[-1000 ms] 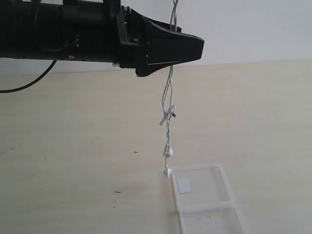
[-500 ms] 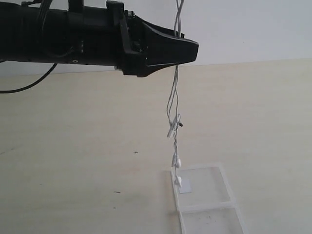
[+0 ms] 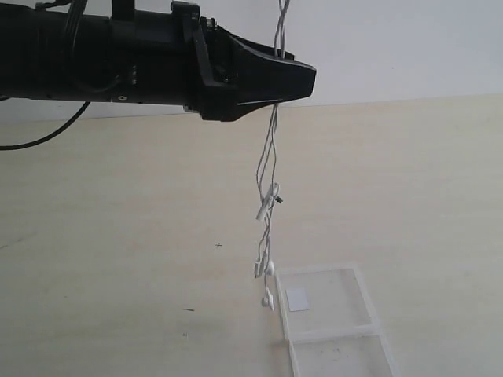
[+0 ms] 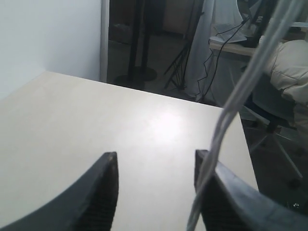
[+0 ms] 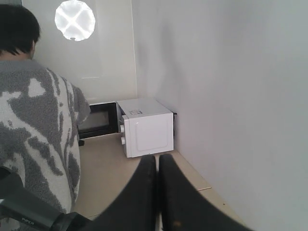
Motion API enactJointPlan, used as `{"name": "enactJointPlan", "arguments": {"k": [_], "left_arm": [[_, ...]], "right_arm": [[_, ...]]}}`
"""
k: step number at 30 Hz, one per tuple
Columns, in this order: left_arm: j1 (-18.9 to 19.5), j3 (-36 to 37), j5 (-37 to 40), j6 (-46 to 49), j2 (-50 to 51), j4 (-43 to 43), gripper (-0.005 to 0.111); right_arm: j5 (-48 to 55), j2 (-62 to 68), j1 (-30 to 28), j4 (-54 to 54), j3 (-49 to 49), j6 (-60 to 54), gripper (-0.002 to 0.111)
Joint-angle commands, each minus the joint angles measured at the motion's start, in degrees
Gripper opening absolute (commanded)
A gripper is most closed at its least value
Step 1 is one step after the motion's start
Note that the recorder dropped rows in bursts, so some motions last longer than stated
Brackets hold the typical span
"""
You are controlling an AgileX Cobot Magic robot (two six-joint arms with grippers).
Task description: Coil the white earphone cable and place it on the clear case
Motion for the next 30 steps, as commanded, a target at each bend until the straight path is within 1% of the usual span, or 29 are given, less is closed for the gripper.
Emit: {"name": "enactJointPlan", "arguments": {"k": [1, 7, 9, 11, 17, 20, 23, 30], "left_arm": [[-0.29, -0.31, -0.77, 0.16, 0.05, -0.90, 0.048], [-0.29, -0.31, -1.15, 1.35, 0.05, -0.90, 0.048], [-0.29, -0.31, -1.15, 1.44, 0.05, -0.90, 0.046], [-0.29, -0.31, -1.15, 1.44, 0.05, -0.90, 0.040], [-0.29, -0.31, -1.15, 1.44, 0.05, -0.90, 0.015], [-0.29, -0.31, -1.15, 1.44, 0.05, -0.90, 0.007], [-0.29, -0.31, -1.15, 1.44, 0.05, -0.90, 0.002], [-0.29, -0.31, -1.15, 1.44, 0.05, -0.13, 0.001]], "right_arm": [[-0.16, -0.08, 0.08, 1.67, 0.17, -0.02, 0.000], [-0.28, -0.08, 0.08, 2.92, 0.17, -0.02, 0.000], [-0.28, -0.08, 0.08, 2.92, 0.17, -0.02, 0.000], [-0.28, -0.08, 0.08, 3.04, 0.17, -0.02, 0.000], [-0.16, -0.08, 0.08, 3.14, 0.17, -0.02, 0.000], [-0.11, -0.08, 0.08, 3.13, 0.17, -0.13, 0.000], [-0.11, -0.08, 0.08, 3.40, 0.17, -0.13, 0.000], [-0.11, -0.29, 0.08, 2.53, 0.17, -0.13, 0.000]]}}
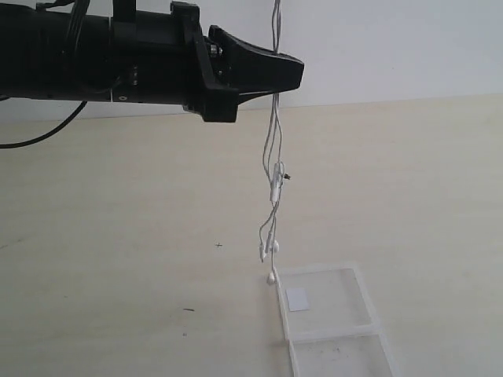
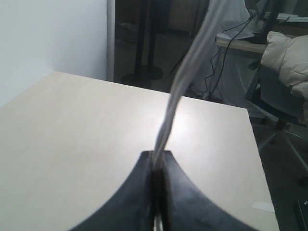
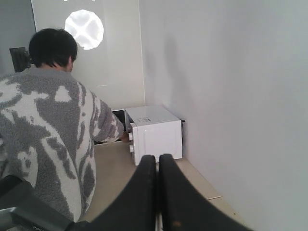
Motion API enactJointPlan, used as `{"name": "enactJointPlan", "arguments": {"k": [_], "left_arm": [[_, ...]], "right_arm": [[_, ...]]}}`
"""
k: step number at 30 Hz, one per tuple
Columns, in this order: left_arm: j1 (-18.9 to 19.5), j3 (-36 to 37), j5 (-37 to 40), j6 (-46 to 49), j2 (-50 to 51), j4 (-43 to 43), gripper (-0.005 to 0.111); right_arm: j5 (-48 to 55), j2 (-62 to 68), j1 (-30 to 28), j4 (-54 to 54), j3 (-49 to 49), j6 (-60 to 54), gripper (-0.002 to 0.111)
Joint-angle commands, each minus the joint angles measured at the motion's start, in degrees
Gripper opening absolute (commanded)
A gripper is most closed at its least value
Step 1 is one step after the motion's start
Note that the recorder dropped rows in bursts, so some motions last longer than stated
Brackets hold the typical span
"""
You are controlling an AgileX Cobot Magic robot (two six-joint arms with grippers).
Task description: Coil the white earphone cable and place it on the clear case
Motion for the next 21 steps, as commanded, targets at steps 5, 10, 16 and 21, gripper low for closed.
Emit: {"name": "enactJointPlan", "arguments": {"k": [5, 10, 16, 21], "left_arm": [[-0.29, -0.31, -0.46, 0.09, 0.05, 0.29, 0.000], [-0.29, -0.31, -0.73, -0.13, 0.05, 2.58, 0.000], [1.24, -0.31, -0.89, -1.51, -0.06, 2.69, 0.000], [2.05, -0.31, -1.31, -2.56, -0.74, 4.54, 0.000]], "right_arm": [[-1.23, -1.55, 0.08, -4.22, 0.17, -0.13, 0.000], [-3.71, -3.44, -0.13, -9.94, 0.17, 0.82, 0.000], [-5.66, -4.30, -0.13, -13.81, 0.17, 2.74, 0.000], [-7.34, -4.35, -0.13, -17.03, 0.17, 4.89, 0.000]]}}
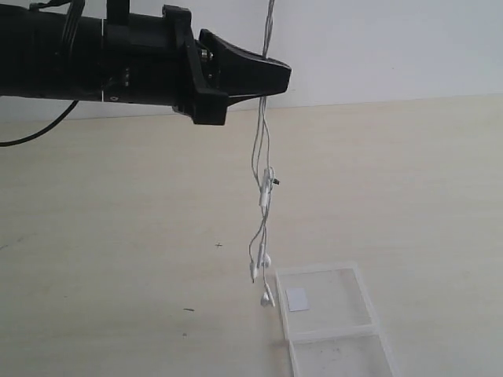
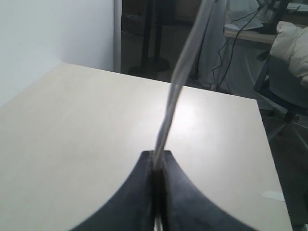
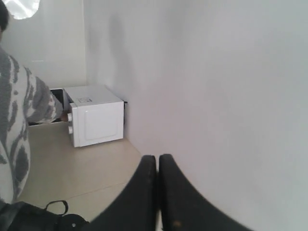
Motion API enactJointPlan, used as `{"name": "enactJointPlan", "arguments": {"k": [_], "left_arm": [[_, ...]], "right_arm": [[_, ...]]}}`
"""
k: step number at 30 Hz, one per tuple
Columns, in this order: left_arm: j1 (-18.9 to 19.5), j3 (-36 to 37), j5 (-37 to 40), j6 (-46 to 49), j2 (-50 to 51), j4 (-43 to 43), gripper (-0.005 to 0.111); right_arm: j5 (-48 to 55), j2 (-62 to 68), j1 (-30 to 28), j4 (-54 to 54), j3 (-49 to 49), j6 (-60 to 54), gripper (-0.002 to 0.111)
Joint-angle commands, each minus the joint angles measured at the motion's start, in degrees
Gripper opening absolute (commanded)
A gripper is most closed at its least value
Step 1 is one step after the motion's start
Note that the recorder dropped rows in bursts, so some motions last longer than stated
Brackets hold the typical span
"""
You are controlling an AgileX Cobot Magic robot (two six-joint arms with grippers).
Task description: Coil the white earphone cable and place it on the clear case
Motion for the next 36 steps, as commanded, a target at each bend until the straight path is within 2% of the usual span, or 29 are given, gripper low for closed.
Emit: {"name": "enactJointPlan", "arguments": {"k": [1, 4, 9, 13, 17, 21, 27, 32, 36], "left_arm": [[0.53, -0.31, -0.90, -1.64, -0.73, 1.61, 0.000], [0.53, -0.31, -0.90, -1.64, -0.73, 1.61, 0.000], [1.71, -0.31, -0.72, -3.59, -0.73, 2.64, 0.000], [2.96, -0.31, 0.63, -4.16, -0.82, 3.62, 0.000], [3.26, -0.31, 0.13, -3.55, -2.08, 3.62, 0.000], [3.26, -0.31, -0.31, -3.24, -3.37, 3.62, 0.000], [3.34, -0.31, -0.31, -3.60, -5.09, 3.72, 0.000], [3.34, -0.31, -0.94, -4.64, -5.45, 4.23, 0.000], [3.34, -0.31, -1.09, -4.64, -5.45, 4.32, 0.000]], "right_arm": [[-2.80, -0.69, -0.13, -2.69, 0.17, 2.09, 0.000], [-2.81, -0.78, -0.13, -4.42, 0.17, 3.80, 0.000], [-3.98, -1.63, -0.13, -13.24, 0.17, 8.68, 0.000], [-4.22, -2.31, -3.04, -15.69, 0.17, 10.75, 0.000], [-2.23, -2.45, -6.09, -15.69, 0.17, 11.09, 0.000], [-1.29, -2.34, -6.79, -16.73, 0.17, 11.24, 0.000], [2.84, -2.27, -6.79, -26.15, 0.42, 15.19, 0.000], [4.54, -2.37, -6.79, -33.17, 4.93, 16.15, 0.000], [3.29, -2.76, -7.51, -33.19, 10.87, 16.15, 0.000]]}}
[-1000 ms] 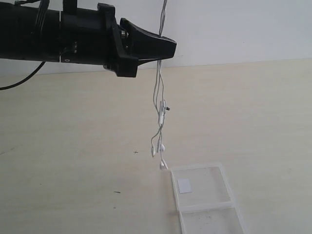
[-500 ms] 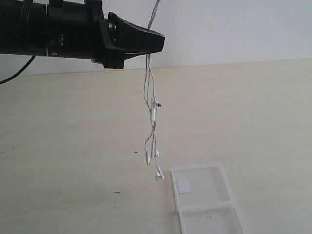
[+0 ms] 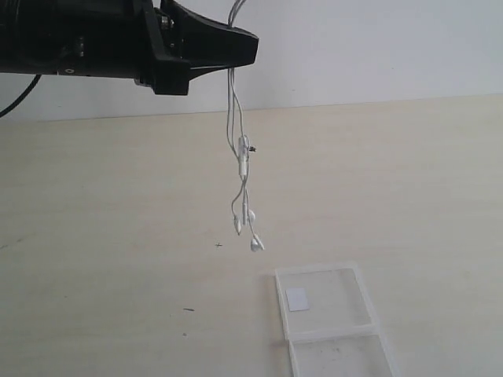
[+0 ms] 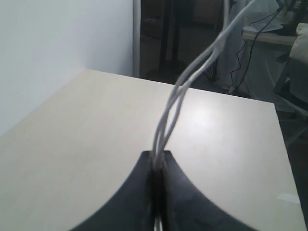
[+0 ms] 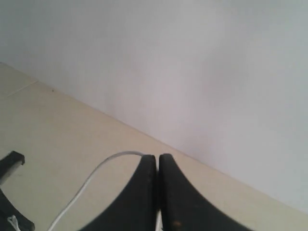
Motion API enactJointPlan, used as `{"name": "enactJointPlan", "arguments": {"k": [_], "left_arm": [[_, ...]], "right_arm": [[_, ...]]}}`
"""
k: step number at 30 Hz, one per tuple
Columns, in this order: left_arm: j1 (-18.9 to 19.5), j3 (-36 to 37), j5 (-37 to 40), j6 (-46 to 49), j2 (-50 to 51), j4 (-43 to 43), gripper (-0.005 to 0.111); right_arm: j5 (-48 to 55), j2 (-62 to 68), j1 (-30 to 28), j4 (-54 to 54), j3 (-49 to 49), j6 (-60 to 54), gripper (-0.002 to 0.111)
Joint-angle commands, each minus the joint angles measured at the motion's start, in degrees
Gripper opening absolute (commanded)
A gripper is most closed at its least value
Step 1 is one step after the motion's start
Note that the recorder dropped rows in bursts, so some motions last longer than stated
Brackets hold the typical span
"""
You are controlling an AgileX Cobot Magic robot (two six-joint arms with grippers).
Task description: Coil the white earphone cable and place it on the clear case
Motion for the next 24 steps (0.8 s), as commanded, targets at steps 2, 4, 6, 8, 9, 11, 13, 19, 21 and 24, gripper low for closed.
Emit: {"name": "enactJointPlan", "arguments": {"k": [2, 4, 6, 8, 9, 11, 13, 19, 21, 24], "left_arm": [[0.22, -0.31, -0.26, -0.58, -0.55, -0.01, 0.000], [0.22, -0.31, -0.69, -0.58, -0.55, -0.01, 0.000], [0.22, -0.31, -0.68, -0.58, -0.55, -0.12, 0.000], [0.22, -0.31, -1.00, -0.58, -0.55, -0.12, 0.000], [0.22, -0.31, -1.23, -0.58, -0.55, -0.12, 0.000], [0.22, -0.31, -1.35, -0.58, -0.55, 0.11, 0.000], [0.22, -0.31, -1.35, -0.58, -0.55, 0.23, 0.000], [0.22, -0.31, -1.35, -0.58, -0.55, 0.07, 0.000], [0.22, -0.31, -1.35, -0.58, -0.55, -0.01, 0.000], [0.22, -0.31, -1.35, -0.58, -0.55, -0.11, 0.000]], "right_arm": [[-0.47, -0.64, -1.11, -0.92, 7.65, -0.19, 0.000], [-0.36, -1.23, -1.11, -0.92, 10.81, -0.59, 0.000], [-1.26, -2.04, -1.11, -0.92, 14.10, -1.34, 0.000], [-2.01, -3.02, -1.11, -0.92, 17.29, -2.25, 0.000], [-2.24, -3.59, -1.11, -0.92, 19.01, -2.68, 0.000], [-3.30, -4.60, -1.11, -0.92, 22.68, -3.81, 0.000], [-6.70, -6.24, -1.11, 0.19, 28.09, -5.07, 0.000], [-7.85, -6.60, -1.11, 8.80, 38.87, -12.75, 0.000], [-7.99, -6.60, -1.11, 11.77, 41.03, -15.67, 0.006], [-8.09, -6.60, -1.11, 12.38, 41.63, -16.58, 0.036]]}}
